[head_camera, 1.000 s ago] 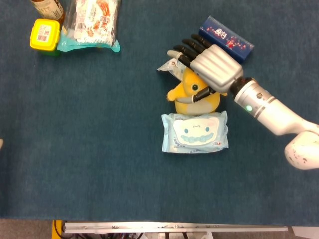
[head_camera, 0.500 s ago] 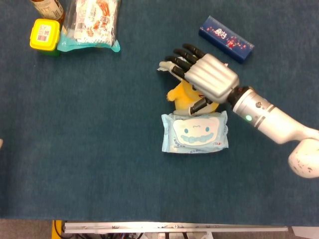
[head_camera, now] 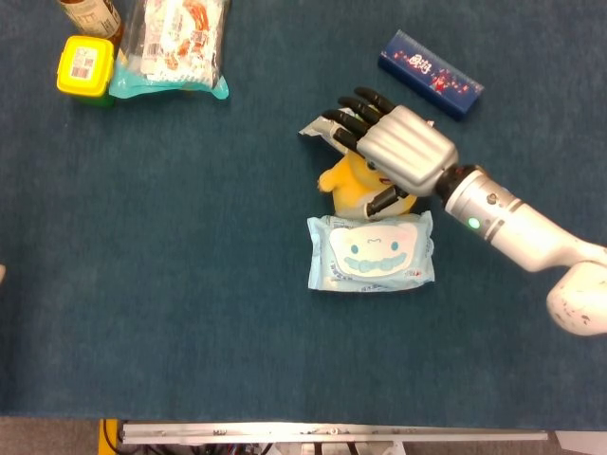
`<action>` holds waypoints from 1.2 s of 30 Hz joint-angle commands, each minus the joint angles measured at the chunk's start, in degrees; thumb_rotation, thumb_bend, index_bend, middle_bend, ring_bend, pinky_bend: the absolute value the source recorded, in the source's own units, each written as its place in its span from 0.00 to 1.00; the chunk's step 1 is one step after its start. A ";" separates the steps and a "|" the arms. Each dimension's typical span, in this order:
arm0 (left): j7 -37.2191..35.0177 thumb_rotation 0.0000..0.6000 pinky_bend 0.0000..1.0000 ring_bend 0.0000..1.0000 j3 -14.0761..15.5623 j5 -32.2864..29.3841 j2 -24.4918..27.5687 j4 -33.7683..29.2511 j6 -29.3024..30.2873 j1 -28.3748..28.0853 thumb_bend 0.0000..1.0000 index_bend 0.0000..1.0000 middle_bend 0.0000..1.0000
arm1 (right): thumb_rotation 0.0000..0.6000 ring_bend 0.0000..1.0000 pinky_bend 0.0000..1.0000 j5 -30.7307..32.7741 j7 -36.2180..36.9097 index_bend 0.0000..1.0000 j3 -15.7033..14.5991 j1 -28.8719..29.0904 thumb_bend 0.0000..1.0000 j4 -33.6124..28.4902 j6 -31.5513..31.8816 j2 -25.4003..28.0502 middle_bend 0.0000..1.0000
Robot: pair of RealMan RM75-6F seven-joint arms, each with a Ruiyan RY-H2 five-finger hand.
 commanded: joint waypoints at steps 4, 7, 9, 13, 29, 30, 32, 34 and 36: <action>0.03 1.00 0.15 0.13 -0.11 -0.04 -0.01 -0.03 0.05 -0.03 0.16 0.10 0.13 | 0.17 0.00 0.00 0.82 0.52 0.10 0.36 0.02 0.00 1.30 -0.08 -0.39 0.11; 0.15 1.00 0.15 0.13 -0.13 -0.17 -0.03 0.00 -0.07 -0.07 0.16 0.10 0.13 | 0.17 0.00 0.00 1.02 0.98 0.10 0.65 -0.07 0.00 1.75 0.17 -0.40 0.11; 0.27 1.00 0.15 0.13 -0.12 -0.20 -0.06 -0.01 -0.16 -0.11 0.16 0.10 0.13 | 0.17 0.00 0.00 1.15 1.21 0.10 0.78 -0.10 0.00 2.03 0.23 -0.36 0.11; 0.42 1.00 0.15 0.13 -0.14 -0.19 -0.09 -0.08 -0.28 -0.21 0.16 0.10 0.13 | 0.17 0.00 0.00 1.67 1.42 0.10 0.96 -0.15 0.00 2.64 0.14 -0.21 0.11; 0.53 1.00 0.15 0.13 -0.18 -0.48 -0.04 -0.21 -0.42 -0.22 0.16 0.10 0.13 | 0.17 0.00 0.00 -0.02 2.17 0.10 1.70 -1.50 0.00 -2.05 3.29 3.46 0.11; 0.55 1.00 0.15 0.13 -0.16 -0.47 -0.05 -0.21 -0.43 -0.23 0.16 0.10 0.13 | 0.17 0.00 0.00 -0.37 2.18 0.10 1.61 -1.55 0.00 -2.56 3.42 3.62 0.11; 0.59 1.00 0.15 0.13 -0.13 -0.47 -0.05 -0.22 -0.44 -0.21 0.16 0.10 0.13 | 0.17 0.00 0.00 -1.02 2.30 0.10 1.29 -1.62 0.00 -3.42 3.44 3.78 0.11; 0.57 1.00 0.15 0.13 -0.13 -0.50 -0.04 -0.25 -0.41 -0.19 0.16 0.10 0.13 | 0.17 0.00 0.00 -1.23 2.35 0.10 1.00 -1.60 0.00 -3.72 3.13 3.68 0.11; 0.55 1.00 0.15 0.13 -0.13 -0.60 0.02 -0.28 -0.39 -0.13 0.16 0.10 0.13 | 0.18 0.00 0.00 -1.23 2.30 0.10 0.76 -1.47 0.00 -3.60 2.70 3.35 0.11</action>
